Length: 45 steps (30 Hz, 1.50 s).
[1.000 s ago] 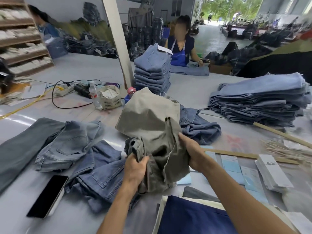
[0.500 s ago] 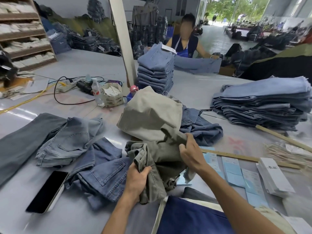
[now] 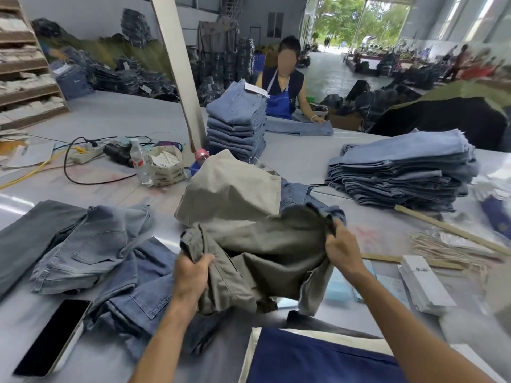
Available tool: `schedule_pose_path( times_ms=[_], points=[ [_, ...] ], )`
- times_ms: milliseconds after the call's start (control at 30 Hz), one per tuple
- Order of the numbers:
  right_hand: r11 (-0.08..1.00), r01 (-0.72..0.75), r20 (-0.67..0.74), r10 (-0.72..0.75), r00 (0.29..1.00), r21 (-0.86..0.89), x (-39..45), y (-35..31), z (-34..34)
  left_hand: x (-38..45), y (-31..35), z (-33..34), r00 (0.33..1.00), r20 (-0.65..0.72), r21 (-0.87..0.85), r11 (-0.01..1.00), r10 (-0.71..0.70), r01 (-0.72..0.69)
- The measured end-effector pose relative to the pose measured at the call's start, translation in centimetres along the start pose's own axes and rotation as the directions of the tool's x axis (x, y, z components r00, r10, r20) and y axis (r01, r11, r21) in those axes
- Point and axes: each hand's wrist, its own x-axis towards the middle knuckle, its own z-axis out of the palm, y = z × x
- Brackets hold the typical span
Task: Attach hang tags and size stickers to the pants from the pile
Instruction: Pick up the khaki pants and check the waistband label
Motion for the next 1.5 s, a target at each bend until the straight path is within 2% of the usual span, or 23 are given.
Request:
schedule_pose_path(
  times_ms=[100, 167, 267, 333, 400, 500, 567, 667, 733, 833, 900, 967, 1067, 1133, 1200, 1300, 1367, 1400, 1467, 1500],
  points=[
    [0.998, -0.066, -0.133, 0.064, 0.989, -0.016, 1.4, -0.7, -4.2, 2.5, 6.1, -1.6, 0.994, 0.051, 0.113, 0.988, 0.096, -0.101],
    [0.997, -0.064, -0.138, 0.071, 0.988, 0.054, 2.6, -1.6, -7.6, 3.8, 10.9, -2.8, 0.979, 0.115, 0.257, 0.947, 0.17, -0.195],
    [0.923, -0.091, -0.012, 0.103, 0.995, 0.373, 3.9, -3.7, -12.3, 4.2, 17.8, -3.6, 0.946, 0.247, 0.319, 0.904, 0.211, -0.285],
    [0.861, -0.112, 0.031, 0.111, 0.993, 0.495, 4.4, -5.4, -15.0, 4.3, 21.6, -3.0, 0.922, 0.3, 0.354, 0.868, 0.247, -0.347],
    [0.848, -0.112, 0.042, 0.106, 0.993, 0.519, 4.9, -6.7, -17.3, 4.5, 24.8, -1.9, 0.91, 0.299, 0.365, 0.848, 0.285, -0.386],
    [0.889, -0.192, 0.127, 0.152, 0.98, 0.416, 4.7, -6.7, -19.6, 4.1, 27.3, -0.1, 0.903, 0.29, 0.382, 0.826, 0.318, -0.414],
    [0.84, -0.248, 0.18, 0.183, 0.967, 0.482, 3.9, -6.1, -20.3, 3.6, 27.8, 1.4, 0.899, 0.309, 0.388, 0.822, 0.31, -0.416],
    [0.687, -0.35, 0.284, 0.213, 0.935, 0.636, 2.1, -6.9, -19.5, 1.9, 28.0, 4.3, 0.881, 0.399, 0.408, 0.811, 0.256, -0.42],
    [0.593, -0.393, 0.366, 0.173, 0.914, 0.702, 0.7, -9.0, -18.1, 0.1, 27.8, 6.8, 0.841, 0.492, 0.408, 0.794, 0.225, -0.451],
    [0.532, -0.392, 0.452, 0.019, 0.892, 0.751, -0.9, -12.8, -15.5, -2.9, 27.6, 11.0, 0.749, 0.62, 0.403, 0.724, 0.234, -0.56],
    [0.496, -0.388, 0.457, -0.02, 0.889, 0.777, -1.7, -14.6, -14.3, -3.9, 27.7, 12.5, 0.681, 0.692, 0.432, 0.619, 0.24, -0.656],
    [0.456, -0.393, 0.453, -0.025, 0.891, 0.798, -2.2, -15.0, -14.2, -3.8, 28.0, 12.6, 0.652, 0.703, 0.442, 0.544, 0.284, -0.713],
    [0.409, -0.407, 0.471, -0.064, 0.88, 0.817, -2.9, -14.5, -14.8, -3.2, 28.1, 11.2, 0.563, 0.758, 0.322, 0.562, 0.329, -0.762],
    [0.318, -0.432, 0.493, -0.142, 0.858, 0.844, -3.4, -14.7, -15.0, -2.8, 28.2, 10.4, 0.476, 0.773, 0.229, 0.517, 0.419, -0.825],
    [0.221, -0.425, 0.47, -0.234, 0.851, 0.878, -3.8, -15.2, -15.1, -2.6, 28.6, 9.7, 0.42, 0.759, 0.141, 0.503, 0.498, -0.853],
    [0.151, -0.349, 0.38, -0.343, 0.859, 0.925, -3.9, -15.7, -15.5, -2.2, 29.1, 9.1, 0.418, 0.7, 0.09, 0.508, 0.58, -0.856],
    [0.2, -0.228, 0.288, -0.362, 0.887, 0.953, -4.3, -16.1, -14.9, -2.3, 29.1, 8.8, 0.43, 0.697, 0.106, 0.511, 0.573, -0.853],
    [0.267, -0.13, 0.22, -0.342, 0.914, 0.955, -4.6, -16.0, -14.2, -2.5, 29.0, 8.6, 0.432, 0.713, 0.109, 0.522, 0.551, -0.846],
    [0.47, 0.118, 0.039, -0.311, 0.95, 0.875, -5.1, -15.5, -13.0, -2.7, 28.6, 8.6, 0.398, 0.748, 0.066, 0.536, 0.532, -0.841],
    [0.583, 0.257, -0.062, -0.333, 0.941, 0.771, -5.2, -15.2, -12.8, -2.7, 28.2, 8.5, 0.374, 0.76, 0.03, 0.546, 0.532, -0.837]
  ],
)
